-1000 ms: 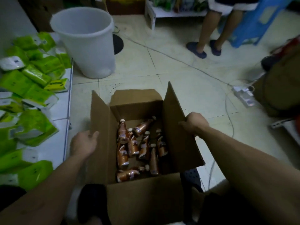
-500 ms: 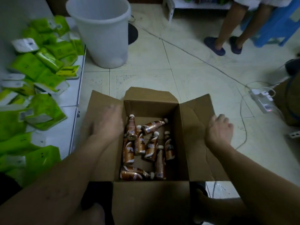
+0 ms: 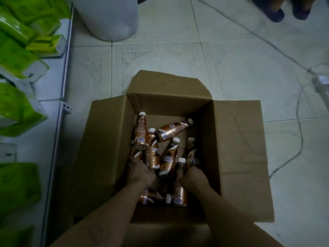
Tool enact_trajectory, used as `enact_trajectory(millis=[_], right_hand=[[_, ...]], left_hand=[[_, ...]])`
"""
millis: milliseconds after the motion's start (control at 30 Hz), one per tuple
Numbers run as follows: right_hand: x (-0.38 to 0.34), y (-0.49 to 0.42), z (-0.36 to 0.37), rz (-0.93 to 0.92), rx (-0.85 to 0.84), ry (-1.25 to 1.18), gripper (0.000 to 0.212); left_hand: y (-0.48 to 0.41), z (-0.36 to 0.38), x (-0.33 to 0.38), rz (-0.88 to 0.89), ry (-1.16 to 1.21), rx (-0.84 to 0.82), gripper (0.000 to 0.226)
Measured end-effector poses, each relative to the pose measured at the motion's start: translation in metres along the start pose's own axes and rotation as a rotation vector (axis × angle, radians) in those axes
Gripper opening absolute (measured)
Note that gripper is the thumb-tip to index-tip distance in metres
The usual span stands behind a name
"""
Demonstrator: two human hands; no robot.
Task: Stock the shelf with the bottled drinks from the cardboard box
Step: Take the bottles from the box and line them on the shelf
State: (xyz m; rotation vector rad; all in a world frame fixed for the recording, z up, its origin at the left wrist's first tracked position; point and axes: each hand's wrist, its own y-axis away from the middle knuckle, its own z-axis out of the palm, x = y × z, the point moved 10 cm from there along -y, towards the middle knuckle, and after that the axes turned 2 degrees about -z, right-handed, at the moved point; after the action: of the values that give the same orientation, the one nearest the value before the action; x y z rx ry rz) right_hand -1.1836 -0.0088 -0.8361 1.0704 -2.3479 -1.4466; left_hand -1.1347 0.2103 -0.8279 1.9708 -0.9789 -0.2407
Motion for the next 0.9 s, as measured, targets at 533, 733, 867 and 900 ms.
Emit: enact_trajectory(millis=[533,733,867,900], right_hand=[[0.037,-0.007,0.073,0.350,0.083,-0.272,0.077],[0.030,-0.005,0.057,0.312,-0.062,-0.272,0.048],[0.017,0.020,0.036,0.243,-0.076,-0.359,0.053],[0.012,0.027,0.026,0.223,-0.057,-0.394,0.052]], left_hand=[[-0.034,0.018,-0.008,0.124,-0.100,0.149,0.098],[-0.029,0.008,-0.010,0.089,0.031,0.046,0.095],[0.001,0.012,-0.010,-0.181,0.518,-0.358,0.071],[0.017,0.013,-0.008,-0.255,0.632,-0.507,0.062]])
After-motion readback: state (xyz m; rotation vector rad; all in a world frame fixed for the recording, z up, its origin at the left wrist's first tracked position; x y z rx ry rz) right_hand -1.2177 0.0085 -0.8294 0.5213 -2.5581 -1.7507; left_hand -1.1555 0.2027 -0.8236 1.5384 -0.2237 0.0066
